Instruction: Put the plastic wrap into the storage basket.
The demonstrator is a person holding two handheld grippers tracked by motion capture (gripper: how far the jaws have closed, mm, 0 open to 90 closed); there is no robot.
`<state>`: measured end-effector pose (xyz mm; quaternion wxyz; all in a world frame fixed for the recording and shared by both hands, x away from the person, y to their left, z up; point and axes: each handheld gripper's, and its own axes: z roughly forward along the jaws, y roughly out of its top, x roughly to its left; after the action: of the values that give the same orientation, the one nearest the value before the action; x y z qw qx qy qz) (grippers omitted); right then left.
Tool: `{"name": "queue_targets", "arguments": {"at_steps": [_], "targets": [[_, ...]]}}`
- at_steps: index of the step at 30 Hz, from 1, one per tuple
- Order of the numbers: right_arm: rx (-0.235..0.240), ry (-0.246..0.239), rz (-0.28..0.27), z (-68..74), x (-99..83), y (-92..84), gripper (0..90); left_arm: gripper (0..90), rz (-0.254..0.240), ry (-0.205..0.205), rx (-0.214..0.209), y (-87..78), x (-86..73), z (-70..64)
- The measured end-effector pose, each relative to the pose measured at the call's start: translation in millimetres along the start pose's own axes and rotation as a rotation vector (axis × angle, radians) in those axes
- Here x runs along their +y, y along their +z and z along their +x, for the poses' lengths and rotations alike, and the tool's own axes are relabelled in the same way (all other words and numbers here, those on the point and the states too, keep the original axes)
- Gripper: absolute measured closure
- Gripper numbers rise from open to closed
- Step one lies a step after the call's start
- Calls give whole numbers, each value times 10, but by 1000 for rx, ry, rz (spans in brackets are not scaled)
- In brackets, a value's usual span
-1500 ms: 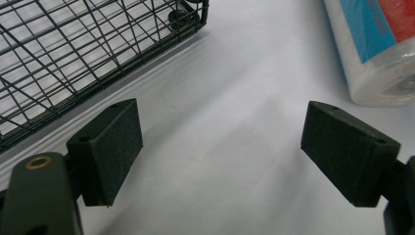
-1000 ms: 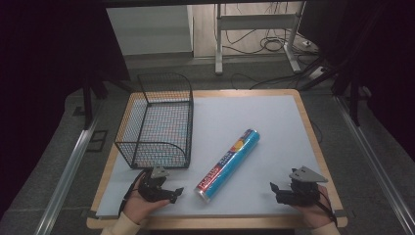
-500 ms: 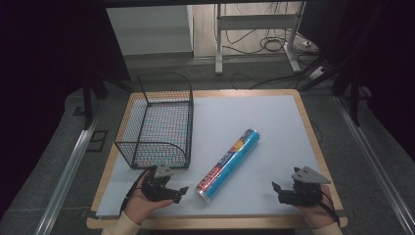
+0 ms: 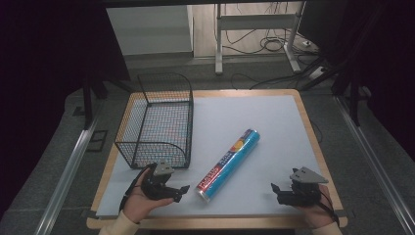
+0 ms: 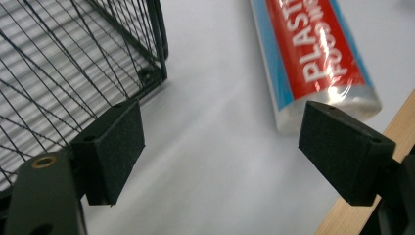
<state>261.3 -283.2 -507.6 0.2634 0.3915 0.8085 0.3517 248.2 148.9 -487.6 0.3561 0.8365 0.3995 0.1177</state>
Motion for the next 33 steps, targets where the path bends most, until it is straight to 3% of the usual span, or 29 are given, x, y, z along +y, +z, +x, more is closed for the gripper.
{"name": "queue_targets", "arguments": {"at_steps": [3, 8, 11, 17, 21, 33], "targets": [[0, -1, -1, 2, 2, 1, 88, 156, -9, -8, -2, -23, 53, -19], [1, 0, 1, -3, -1, 5, 88, 151, -25, 1, 3, -58, 143, -80], [4, 2, -2, -7, 0, 3, 88, 149, -28, 26, 9, -76, 226, -150], [4, 0, -1, -6, -2, 3, 88, 153, -29, 25, 14, -79, 310, -203], [4, -3, 0, -3, -1, 3, 88, 158, -13, 32, 28, -47, 395, -258], [0, -5, -6, -1, -1, -1, 88, 159, 24, 65, 9, 120, 652, -403]]}}
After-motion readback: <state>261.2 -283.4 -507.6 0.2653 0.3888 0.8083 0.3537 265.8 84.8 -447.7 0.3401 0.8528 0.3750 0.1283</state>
